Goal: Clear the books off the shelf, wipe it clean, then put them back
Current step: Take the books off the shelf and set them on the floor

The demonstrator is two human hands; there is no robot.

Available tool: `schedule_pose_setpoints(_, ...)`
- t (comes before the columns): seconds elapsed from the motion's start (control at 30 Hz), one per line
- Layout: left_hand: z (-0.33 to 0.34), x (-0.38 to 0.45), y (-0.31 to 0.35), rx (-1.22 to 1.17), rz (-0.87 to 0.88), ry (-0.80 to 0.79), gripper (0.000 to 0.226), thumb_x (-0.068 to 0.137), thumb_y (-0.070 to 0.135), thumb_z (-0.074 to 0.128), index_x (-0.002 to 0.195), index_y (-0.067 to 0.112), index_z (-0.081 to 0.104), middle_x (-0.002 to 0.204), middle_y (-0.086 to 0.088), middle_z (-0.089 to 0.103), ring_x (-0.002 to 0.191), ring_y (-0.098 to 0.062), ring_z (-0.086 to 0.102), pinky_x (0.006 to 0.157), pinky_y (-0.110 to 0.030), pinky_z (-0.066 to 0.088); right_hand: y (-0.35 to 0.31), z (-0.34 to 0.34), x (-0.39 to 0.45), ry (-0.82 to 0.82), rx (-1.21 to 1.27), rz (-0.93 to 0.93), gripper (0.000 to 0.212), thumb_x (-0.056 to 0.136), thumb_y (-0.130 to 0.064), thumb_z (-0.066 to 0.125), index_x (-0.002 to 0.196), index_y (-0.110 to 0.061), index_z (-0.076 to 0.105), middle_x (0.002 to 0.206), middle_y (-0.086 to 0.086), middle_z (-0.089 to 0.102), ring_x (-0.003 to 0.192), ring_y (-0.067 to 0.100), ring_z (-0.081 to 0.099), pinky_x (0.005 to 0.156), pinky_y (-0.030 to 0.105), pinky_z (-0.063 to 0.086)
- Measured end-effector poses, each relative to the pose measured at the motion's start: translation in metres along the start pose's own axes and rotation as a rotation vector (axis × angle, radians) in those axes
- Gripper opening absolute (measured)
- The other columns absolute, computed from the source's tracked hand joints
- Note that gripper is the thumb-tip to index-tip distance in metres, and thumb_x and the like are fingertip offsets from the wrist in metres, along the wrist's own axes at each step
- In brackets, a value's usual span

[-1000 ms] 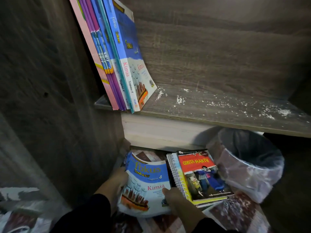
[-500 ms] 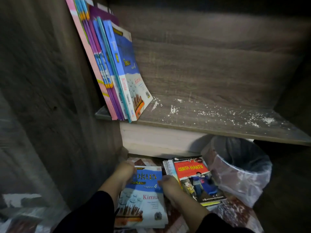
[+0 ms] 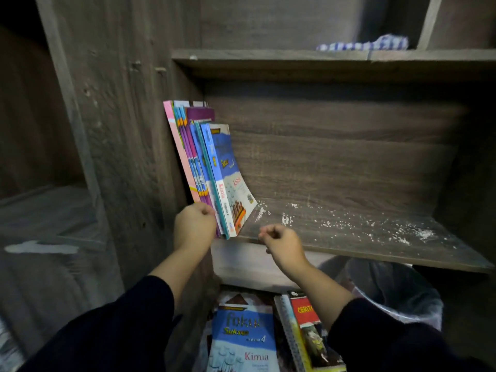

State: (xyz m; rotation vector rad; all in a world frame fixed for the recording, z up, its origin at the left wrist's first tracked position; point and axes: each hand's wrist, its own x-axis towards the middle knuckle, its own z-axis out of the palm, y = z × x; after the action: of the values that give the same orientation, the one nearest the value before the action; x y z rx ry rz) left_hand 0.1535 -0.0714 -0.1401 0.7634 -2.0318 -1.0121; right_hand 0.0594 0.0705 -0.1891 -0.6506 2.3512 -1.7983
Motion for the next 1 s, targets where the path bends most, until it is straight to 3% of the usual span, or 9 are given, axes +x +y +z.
schedule_pose_setpoints(0.1,-0.008,0.014,0.017,-0.081,0.042,0.045,0.025,0.092,0.010,0.055,0.111,0.008,0.070,0.112,-0.008,0.069,0.094,-0.020,0.066,0.079,-0.030,0.055,-0.029,0.022,0.015,-0.045,-0.155,-0.102,0.020,0.083,-0.019,0.068,0.103,-0.016,0.066,0.081,-0.005,0.060,0.074,0.010,0.056,0.059,0.012,0.042)
schedule_pose_setpoints(0.17,-0.009,0.018,0.024,-0.108,0.070,0.059,0.025,0.092,0.009,0.055,0.113,0.006,0.069,0.115,-0.009,0.069,0.091,-0.017,0.064,0.076,-0.025,0.054,-0.040,0.039,0.021,-0.091,-0.275,-0.126,0.031,0.079,-0.028,0.072,0.106,-0.015,0.065,0.085,-0.004,0.061,0.071,0.008,0.056,0.053,0.008,0.041)
schedule_pose_setpoints(0.27,-0.006,0.025,0.028,-0.064,0.108,0.091,0.025,0.092,0.007,0.053,0.110,0.005,0.070,0.112,-0.009,0.070,0.083,-0.009,0.057,0.056,-0.006,0.038,-0.045,0.059,0.032,-0.095,-0.428,-0.131,0.043,0.078,-0.033,0.071,0.114,-0.011,0.061,0.108,0.007,0.066,0.097,0.022,0.064,0.078,0.024,0.051)
schedule_pose_setpoints(0.37,-0.004,0.033,0.030,0.026,0.116,0.146,0.018,0.091,0.014,0.053,0.101,0.008,0.067,0.105,-0.009,0.070,0.080,-0.014,0.058,0.055,-0.015,0.039,-0.042,0.063,0.040,-0.070,-0.502,-0.143,0.044,0.079,-0.033,0.066,0.114,-0.008,0.060,0.113,0.012,0.065,0.103,0.028,0.062,0.080,0.029,0.050)
schedule_pose_setpoints(0.6,0.013,0.050,0.045,0.269,0.199,-0.040,0.056,0.082,0.054,0.062,0.114,0.011,0.047,0.105,-0.010,0.067,0.097,-0.030,0.064,0.078,-0.037,0.053,-0.025,0.056,0.041,-0.059,-0.406,-0.180,0.031,0.084,-0.028,0.062,0.108,-0.009,0.067,0.093,0.005,0.069,0.077,0.016,0.059,0.058,0.019,0.036)
schedule_pose_setpoints(0.77,0.037,0.051,0.045,0.438,0.225,-0.079,0.057,0.091,0.027,0.056,0.132,0.007,0.023,0.111,-0.015,0.063,0.098,-0.034,0.064,0.077,-0.042,0.054,-0.016,0.050,0.036,-0.036,-0.279,-0.227,0.008,0.080,-0.024,0.067,0.083,-0.016,0.067,0.055,-0.009,0.049,0.048,0.001,0.045,0.048,0.008,0.035)
schedule_pose_setpoints(0.83,0.039,0.053,0.045,0.398,0.214,-0.074,0.056,0.092,0.024,0.053,0.134,0.006,0.021,0.107,-0.014,0.063,0.095,-0.034,0.064,0.073,-0.040,0.052,-0.008,0.045,0.032,0.015,-0.154,-0.131,0.015,0.079,-0.027,0.067,0.069,-0.021,0.057,0.054,-0.006,0.050,0.048,0.003,0.048,0.057,0.021,0.047)
schedule_pose_setpoints(0.9,0.038,0.053,0.046,0.316,0.184,-0.063,0.055,0.090,0.024,0.054,0.132,0.007,0.022,0.104,-0.014,0.064,0.092,-0.034,0.064,0.071,-0.038,0.050,-0.004,0.038,0.023,-0.012,0.065,0.093,0.025,0.085,-0.035,0.061,0.069,-0.017,0.055,0.055,0.000,0.055,0.048,0.018,0.055,0.055,0.034,0.051)
schedule_pose_setpoints(1.0,0.033,0.052,0.049,0.197,0.155,-0.054,0.047,0.089,0.025,0.057,0.123,0.010,0.029,0.103,-0.014,0.064,0.089,-0.034,0.064,0.072,-0.039,0.053,-0.009,0.026,0.008,-0.291,0.412,0.522,0.060,0.090,-0.059,0.039,0.090,-0.003,0.060,0.069,0.015,0.062,0.054,0.026,0.064,0.052,0.029,0.054)
